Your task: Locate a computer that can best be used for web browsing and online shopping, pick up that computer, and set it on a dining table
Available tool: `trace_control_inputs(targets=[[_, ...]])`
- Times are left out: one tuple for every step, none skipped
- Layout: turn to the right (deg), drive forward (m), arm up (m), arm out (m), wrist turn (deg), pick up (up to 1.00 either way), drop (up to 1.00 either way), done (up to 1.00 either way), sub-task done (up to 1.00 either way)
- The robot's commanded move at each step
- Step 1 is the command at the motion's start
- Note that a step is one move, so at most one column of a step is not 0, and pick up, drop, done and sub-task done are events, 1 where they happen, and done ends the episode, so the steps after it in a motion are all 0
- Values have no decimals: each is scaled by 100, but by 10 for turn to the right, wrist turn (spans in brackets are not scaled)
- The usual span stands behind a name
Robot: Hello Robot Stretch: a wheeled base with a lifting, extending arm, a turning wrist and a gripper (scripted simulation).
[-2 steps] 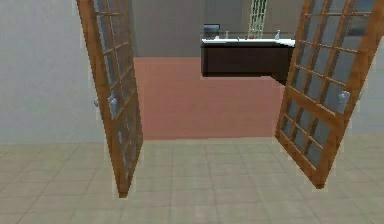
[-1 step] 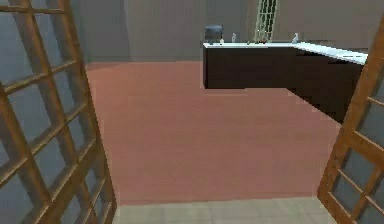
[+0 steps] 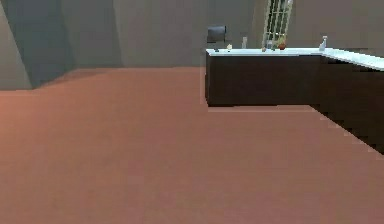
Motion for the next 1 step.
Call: trace_control_inputs(targets=[[-60, 0, 0, 0, 0, 0, 0, 0, 0]])
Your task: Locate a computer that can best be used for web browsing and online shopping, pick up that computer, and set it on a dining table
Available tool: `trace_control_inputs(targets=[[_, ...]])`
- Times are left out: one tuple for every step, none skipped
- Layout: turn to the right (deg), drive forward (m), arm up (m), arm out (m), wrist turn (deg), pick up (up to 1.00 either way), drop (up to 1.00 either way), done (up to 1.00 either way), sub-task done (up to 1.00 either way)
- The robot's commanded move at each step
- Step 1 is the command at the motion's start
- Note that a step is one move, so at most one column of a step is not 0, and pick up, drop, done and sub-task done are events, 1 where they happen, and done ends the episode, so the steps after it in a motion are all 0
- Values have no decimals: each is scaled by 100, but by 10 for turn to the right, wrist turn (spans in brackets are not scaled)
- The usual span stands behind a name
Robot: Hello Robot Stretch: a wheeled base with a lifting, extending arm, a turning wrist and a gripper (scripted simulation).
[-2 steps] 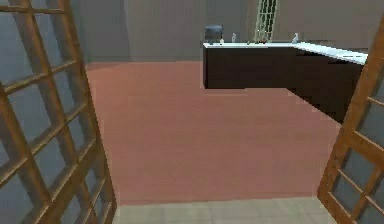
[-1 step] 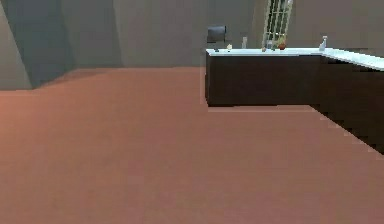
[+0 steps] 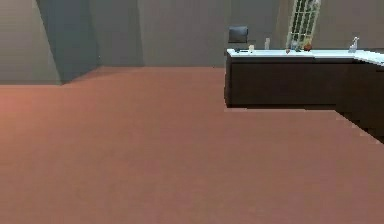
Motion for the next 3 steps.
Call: trace_control_inputs(targets=[[0, 50, 0, 0, 0, 0, 0, 0, 0], [-390, 0, 0, 0, 0, 0, 0, 0, 0], [0, 50, 0, 0, 0, 0, 0, 0, 0]])
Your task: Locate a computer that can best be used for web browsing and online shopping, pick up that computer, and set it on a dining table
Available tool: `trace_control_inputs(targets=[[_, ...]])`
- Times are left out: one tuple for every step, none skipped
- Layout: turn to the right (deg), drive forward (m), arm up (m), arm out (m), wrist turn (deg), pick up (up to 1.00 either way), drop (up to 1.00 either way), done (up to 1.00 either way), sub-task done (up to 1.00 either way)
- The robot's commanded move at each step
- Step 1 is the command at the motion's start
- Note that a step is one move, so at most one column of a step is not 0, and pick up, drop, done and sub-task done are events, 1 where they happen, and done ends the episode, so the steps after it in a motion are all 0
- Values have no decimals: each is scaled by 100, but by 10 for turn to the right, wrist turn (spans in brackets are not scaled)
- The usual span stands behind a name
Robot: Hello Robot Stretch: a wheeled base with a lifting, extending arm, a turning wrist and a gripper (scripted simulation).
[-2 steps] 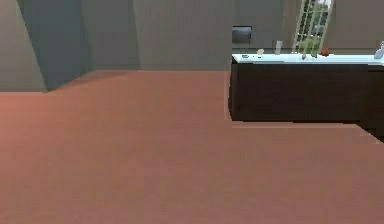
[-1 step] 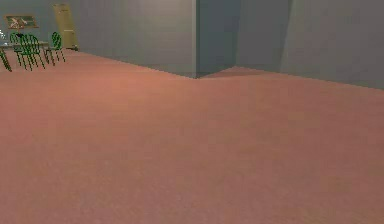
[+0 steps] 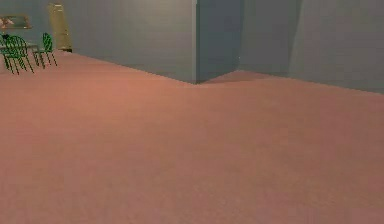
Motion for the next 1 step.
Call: trace_control_inputs(targets=[[-450, 0, 0, 0, 0, 0, 0, 0, 0]])
